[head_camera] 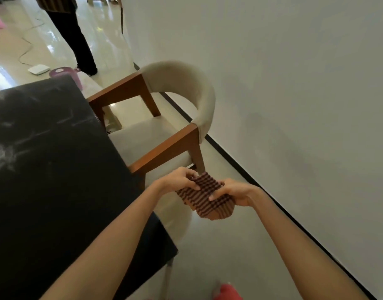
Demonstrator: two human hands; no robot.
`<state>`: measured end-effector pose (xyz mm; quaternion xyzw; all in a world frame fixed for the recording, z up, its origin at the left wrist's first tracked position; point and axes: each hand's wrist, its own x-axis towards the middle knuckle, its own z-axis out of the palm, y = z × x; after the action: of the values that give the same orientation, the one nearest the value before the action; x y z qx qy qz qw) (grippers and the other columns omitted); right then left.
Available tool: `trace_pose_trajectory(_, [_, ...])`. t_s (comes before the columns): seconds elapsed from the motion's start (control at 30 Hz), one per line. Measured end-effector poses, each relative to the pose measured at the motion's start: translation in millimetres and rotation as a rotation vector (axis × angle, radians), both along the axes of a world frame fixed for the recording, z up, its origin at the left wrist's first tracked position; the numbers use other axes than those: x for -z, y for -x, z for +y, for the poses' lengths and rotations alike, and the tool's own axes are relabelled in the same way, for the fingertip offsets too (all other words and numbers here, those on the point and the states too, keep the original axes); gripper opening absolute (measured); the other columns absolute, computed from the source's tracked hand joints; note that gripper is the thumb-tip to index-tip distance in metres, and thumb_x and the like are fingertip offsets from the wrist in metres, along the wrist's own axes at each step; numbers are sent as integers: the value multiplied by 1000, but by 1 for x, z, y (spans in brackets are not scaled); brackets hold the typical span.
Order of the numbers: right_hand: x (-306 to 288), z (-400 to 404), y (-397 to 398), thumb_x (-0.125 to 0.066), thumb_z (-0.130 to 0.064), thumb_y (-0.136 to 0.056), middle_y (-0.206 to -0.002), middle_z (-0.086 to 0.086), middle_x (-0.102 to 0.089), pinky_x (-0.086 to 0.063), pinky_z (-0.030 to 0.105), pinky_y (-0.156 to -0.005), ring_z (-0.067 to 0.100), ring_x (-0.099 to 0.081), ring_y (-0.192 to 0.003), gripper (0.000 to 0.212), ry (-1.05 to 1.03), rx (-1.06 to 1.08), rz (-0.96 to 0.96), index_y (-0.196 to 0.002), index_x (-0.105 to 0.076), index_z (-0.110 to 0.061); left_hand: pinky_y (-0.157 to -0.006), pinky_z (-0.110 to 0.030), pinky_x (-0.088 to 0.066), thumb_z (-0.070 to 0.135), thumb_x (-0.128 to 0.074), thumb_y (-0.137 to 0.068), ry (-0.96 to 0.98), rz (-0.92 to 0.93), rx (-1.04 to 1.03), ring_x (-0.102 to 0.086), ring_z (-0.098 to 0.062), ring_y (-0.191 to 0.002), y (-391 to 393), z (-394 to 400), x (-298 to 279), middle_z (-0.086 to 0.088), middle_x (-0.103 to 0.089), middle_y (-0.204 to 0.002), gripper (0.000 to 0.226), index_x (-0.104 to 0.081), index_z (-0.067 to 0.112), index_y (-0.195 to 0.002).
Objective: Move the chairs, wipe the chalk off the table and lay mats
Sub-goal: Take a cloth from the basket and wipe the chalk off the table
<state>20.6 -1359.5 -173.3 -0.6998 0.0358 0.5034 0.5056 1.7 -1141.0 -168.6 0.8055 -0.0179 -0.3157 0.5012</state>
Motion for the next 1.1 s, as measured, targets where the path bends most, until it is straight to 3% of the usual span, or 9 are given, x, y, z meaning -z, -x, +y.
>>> trace_pose_trajectory(0.2, [-2, -29, -129, -75, -7, -75, -123, 20, -64, -43, 49, -106, 34, -59, -118, 56, -40, 131, 40, -127, -55, -2, -101, -49, -46, 11, -61, -88, 173, 165, -292, -57, -31, -114, -102, -26, 1, -16, -55, -126, 39, -52, 5, -125])
trace_pose_trajectory(0.33, [-16, -30, -209, -78, -11, -70, -121, 20, -65, -46, 54, -101, 34, -61, -114, 59, -107, 165, 27, -125, -56, -3, -76, -32, -56, 10, -57, -90, 292, 183, -502, -64, -24, -97, -164, -43, -5, -15, -60, -115, 27, -54, 9, -117])
trace_pose_trajectory(0.43, [-31, -21, -266, -68, -3, -83, -118, 19, -66, -52, 51, -89, 31, -64, -105, 43, -170, 161, -12, -124, -57, -4, -74, -30, -53, 8, -55, -91, 365, 128, -638, -62, -22, -97, -201, -42, -13, -10, -60, -112, 30, -51, 12, -121])
trace_pose_trajectory(0.57, [-51, 8, -339, -61, 4, -86, -108, 15, -68, -58, 44, -75, 30, -68, -94, 30, -156, 98, -188, -115, -56, -5, -80, -36, -53, 5, -51, -93, 393, 17, -840, -62, -24, -99, -250, -23, -20, -9, -62, -112, 32, -51, 11, -124])
trace_pose_trajectory(0.67, [-65, 47, -388, -50, -1, -92, -95, 12, -69, -58, 38, -68, 26, -68, -84, 17, -120, 1, -348, -104, -62, -5, -74, -30, -52, 7, -51, -93, 320, -79, -950, -63, -18, -94, -286, -1, -22, -4, -63, -106, 22, -55, 18, -112])
trace_pose_trajectory(0.83, [-69, 132, -453, -41, 6, -90, -82, 11, -62, -52, 29, -60, 23, -60, -74, 26, -77, -130, -555, -99, -65, 4, -73, -31, -53, 2, -52, -91, 348, -129, -1202, -65, -22, -93, -348, 47, -10, -7, -66, -106, 32, -53, 11, -121])
trace_pose_trajectory(0.9, [-67, 166, -470, -49, 0, -91, -74, 5, -62, -49, 24, -57, 21, -60, -69, 18, 1, -259, -775, -85, -65, -6, -70, -29, -53, 2, -52, -91, 357, -145, -1274, -65, -20, -92, -368, 65, -8, -6, -66, -105, 31, -54, 10, -122])
trace_pose_trajectory(0.97, [-64, 199, -486, -60, -8, -88, -79, 3, -66, -45, 21, -53, 18, -64, -72, 7, 81, -377, -993, -88, -66, -11, -73, -30, -53, 5, -52, -93, 370, -157, -1351, -65, -22, -95, -387, 85, -8, -8, -66, -107, 30, -55, 10, -122])
trace_pose_trajectory(1.1, [-55, 247, -517, -80, -28, -75, -95, -3, -65, -55, 33, -75, 15, -62, -88, 38, 90, -434, -1099, -108, -63, -16, -84, -35, -53, 20, -50, -96, 488, -156, -1460, -65, -25, -101, -405, 115, -9, -10, -68, -111, 28, -57, 11, -122])
